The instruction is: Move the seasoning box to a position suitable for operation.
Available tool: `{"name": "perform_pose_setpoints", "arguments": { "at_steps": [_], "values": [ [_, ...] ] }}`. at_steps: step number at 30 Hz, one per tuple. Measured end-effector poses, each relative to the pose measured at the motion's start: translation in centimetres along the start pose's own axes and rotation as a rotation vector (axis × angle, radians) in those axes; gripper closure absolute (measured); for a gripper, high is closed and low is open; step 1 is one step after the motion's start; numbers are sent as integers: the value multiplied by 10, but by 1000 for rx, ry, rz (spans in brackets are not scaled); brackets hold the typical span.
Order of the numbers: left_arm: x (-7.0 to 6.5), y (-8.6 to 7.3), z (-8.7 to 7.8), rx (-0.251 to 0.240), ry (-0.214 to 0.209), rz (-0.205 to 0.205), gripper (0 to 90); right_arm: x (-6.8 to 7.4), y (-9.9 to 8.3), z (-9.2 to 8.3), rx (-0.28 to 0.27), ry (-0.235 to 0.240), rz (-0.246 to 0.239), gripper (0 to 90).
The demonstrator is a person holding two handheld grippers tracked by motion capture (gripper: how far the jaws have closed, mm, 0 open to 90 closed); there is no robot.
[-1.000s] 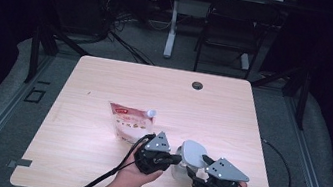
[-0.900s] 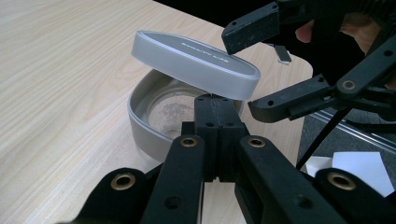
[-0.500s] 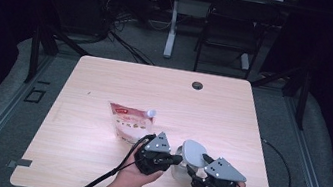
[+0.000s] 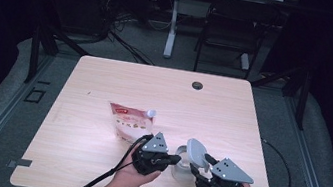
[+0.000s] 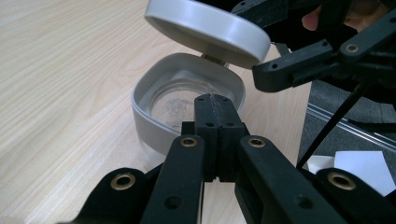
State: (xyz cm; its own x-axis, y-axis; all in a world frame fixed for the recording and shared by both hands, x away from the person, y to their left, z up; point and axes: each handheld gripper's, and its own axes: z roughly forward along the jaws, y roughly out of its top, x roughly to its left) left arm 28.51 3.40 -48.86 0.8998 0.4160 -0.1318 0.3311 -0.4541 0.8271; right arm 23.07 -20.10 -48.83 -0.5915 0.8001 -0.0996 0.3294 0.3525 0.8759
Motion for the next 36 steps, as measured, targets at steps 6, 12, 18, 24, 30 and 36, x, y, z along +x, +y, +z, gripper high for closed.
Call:
{"name": "perform_pose_setpoints", "arguments": {
  "at_steps": [6,12,18,24,30,36],
  "values": [
    [3,-4,-5,4,9,-5,900,-4,-2,-4,-16,11,19,503],
    [8,-11,-16,2,30,-13,900,-7,-3,-9,-26,14,29,557],
    [15,-19,-26,2,49,-27,900,-11,-9,-15,-27,2,52,593],
    [19,-28,-35,9,67,-37,900,-15,-12,-17,-21,7,69,628],
    [26,-45,-51,17,95,-54,900,-16,-16,-14,-2,2,76,628],
    [33,-60,-64,23,120,-73,900,-16,-18,-11,13,-13,91,618]
  ]
}}
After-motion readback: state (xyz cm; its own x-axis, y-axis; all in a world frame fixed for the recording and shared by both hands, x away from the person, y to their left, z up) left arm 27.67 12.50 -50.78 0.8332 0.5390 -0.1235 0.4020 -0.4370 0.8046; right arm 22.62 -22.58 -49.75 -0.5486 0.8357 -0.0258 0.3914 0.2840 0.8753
